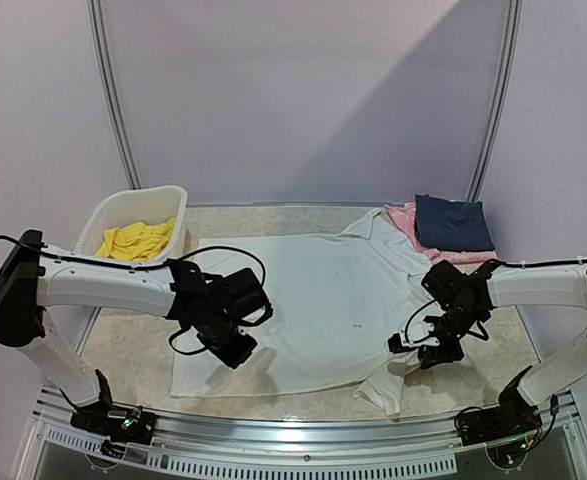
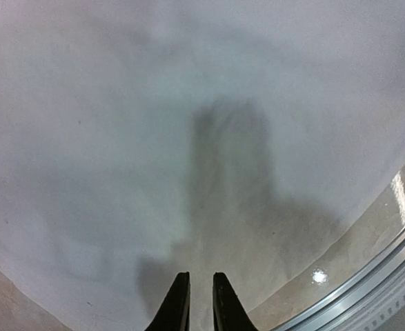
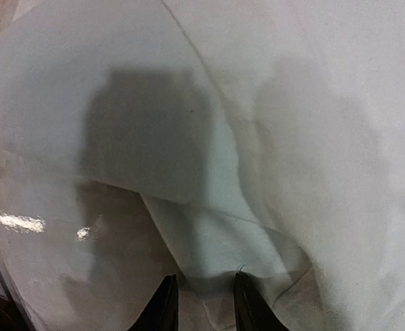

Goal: Fold and stack the mixed laundry pile
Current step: Smooth out the flattened T-shirt at the center of the board.

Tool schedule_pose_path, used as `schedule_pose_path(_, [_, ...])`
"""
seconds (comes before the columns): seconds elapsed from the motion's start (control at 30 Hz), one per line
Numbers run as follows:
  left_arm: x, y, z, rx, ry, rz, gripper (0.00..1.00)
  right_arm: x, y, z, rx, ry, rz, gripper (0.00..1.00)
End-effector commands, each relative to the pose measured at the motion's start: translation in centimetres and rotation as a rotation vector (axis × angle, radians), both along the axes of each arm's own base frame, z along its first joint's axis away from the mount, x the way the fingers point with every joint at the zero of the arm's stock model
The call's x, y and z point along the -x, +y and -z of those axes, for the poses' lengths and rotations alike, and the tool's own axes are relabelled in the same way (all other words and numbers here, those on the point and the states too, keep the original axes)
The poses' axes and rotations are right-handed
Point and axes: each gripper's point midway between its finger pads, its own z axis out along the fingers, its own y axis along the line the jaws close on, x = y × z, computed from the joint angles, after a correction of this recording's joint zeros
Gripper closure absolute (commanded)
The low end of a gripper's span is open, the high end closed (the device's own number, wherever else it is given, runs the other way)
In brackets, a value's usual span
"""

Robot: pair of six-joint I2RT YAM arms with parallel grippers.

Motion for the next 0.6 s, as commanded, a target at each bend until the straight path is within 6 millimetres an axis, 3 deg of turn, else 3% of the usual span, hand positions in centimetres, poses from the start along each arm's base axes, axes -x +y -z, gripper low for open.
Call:
schedule_pose_path(0.0, [0.3, 1.6, 1.6, -0.039, 0.014, -0.048, 0.88, -0.8, -0.9, 1.9, 0.069, -0.051, -0.030, 0.74])
schedule_pose_path(0.17, [0.0, 3.2, 2.3, -0.072, 0.004, -0.075, 0.90, 0.9, -3.1, 2.3, 0.154, -0.031, -0.077, 0.99])
schedule_pose_path(0.37, [-0.4, 5.2, 3.4, -0.133, 0.001, -0.097, 1.00, 4.4, -6.4, -0.9, 0.218, -0.030, -0.182, 1.00])
schedule_pose_path(0.5, [-0.4, 6.4, 4.4, -0.175, 0.008, -0.108, 1.00, 5.4, -8.3, -3.2, 0.258, -0.086, -0.244, 1.00])
schedule_pose_path(0.57, [-0.4, 6.5, 4.6, -0.176, 0.011, -0.115, 1.00, 6.1, -9.2, -3.4, 0.283, -0.083, -0.277, 1.00])
